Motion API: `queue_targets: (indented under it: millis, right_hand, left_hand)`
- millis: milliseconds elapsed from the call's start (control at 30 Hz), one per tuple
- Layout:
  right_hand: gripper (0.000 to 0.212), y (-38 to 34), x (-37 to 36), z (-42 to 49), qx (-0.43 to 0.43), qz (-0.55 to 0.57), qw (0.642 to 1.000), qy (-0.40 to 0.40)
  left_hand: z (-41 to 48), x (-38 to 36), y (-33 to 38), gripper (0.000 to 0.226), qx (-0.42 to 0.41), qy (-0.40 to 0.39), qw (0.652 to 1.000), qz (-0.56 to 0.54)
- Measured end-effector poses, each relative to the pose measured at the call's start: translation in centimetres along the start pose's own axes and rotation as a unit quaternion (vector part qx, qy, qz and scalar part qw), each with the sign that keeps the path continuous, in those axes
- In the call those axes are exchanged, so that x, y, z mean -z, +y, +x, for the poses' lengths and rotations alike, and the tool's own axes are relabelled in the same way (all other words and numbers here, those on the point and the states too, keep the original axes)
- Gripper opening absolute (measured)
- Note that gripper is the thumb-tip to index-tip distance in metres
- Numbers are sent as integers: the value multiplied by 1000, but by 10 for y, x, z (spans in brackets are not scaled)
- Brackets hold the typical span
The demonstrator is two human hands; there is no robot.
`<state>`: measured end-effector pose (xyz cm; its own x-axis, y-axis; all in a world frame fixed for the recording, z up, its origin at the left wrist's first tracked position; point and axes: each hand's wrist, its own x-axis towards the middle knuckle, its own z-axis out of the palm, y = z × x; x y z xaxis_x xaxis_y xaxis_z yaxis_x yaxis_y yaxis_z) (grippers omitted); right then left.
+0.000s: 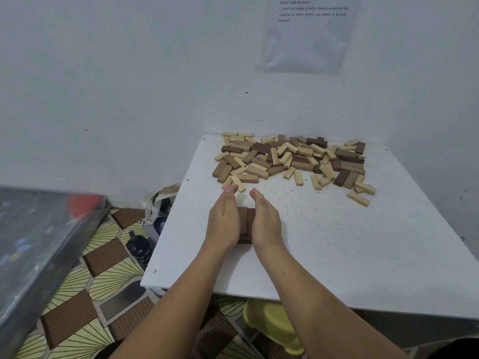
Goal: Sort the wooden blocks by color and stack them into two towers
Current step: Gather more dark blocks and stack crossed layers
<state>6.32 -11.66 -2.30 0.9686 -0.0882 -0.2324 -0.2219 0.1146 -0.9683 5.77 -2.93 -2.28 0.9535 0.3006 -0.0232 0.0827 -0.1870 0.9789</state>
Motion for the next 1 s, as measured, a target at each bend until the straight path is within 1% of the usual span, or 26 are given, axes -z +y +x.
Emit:
queue_targets:
  millis: [133,267,400,467,500,567,600,667,733,800,867,1000]
  right_hand:
    - [39,-1,1,1,12,7,1000,-2]
    - [37,-2,-1,-2,-2,7,1000,-1]
    - [37,-2,7,-1,5,10,1000,-10]
    - [35,-6,21,1,22,-12,999,-35]
    - [38,-7,31,2,35,-38,997,-63]
    - [55,-10,51,4,55,-100,985,-130]
    - [63,-10,60,6,66,-139,975,-158]
    - [74,-12,72,8,100,-230,946,-208]
    - [85,-15,77,10,121,-311,913,-235]
    - [92,-17,77,9,128,-354,894,-242]
    - [93,-16,76,8,135,-361,890,-242]
    - [91,-12,74,8,145,-354,896,-225]
  left_hand:
    - [1,-2,0,54,2,-8,1000,-1]
    - [0,-1,1,53,5,-16,1000,-3]
    - [-2,10,5,53,-22,-16,999,25]
    - [-3,28,4,48,-49,-37,997,47]
    - [-4,40,2,43,-60,-61,995,57]
    - [-5,62,-1,39,-62,-121,986,98]
    - [-5,72,-2,42,-55,-153,977,135]
    - [-5,84,0,57,-57,-204,951,225]
    - [-4,86,6,71,-87,-223,926,292]
    - [-1,83,10,78,-120,-229,907,331]
    - [2,78,12,82,-143,-235,895,350]
    - [7,68,14,85,-157,-240,892,349]
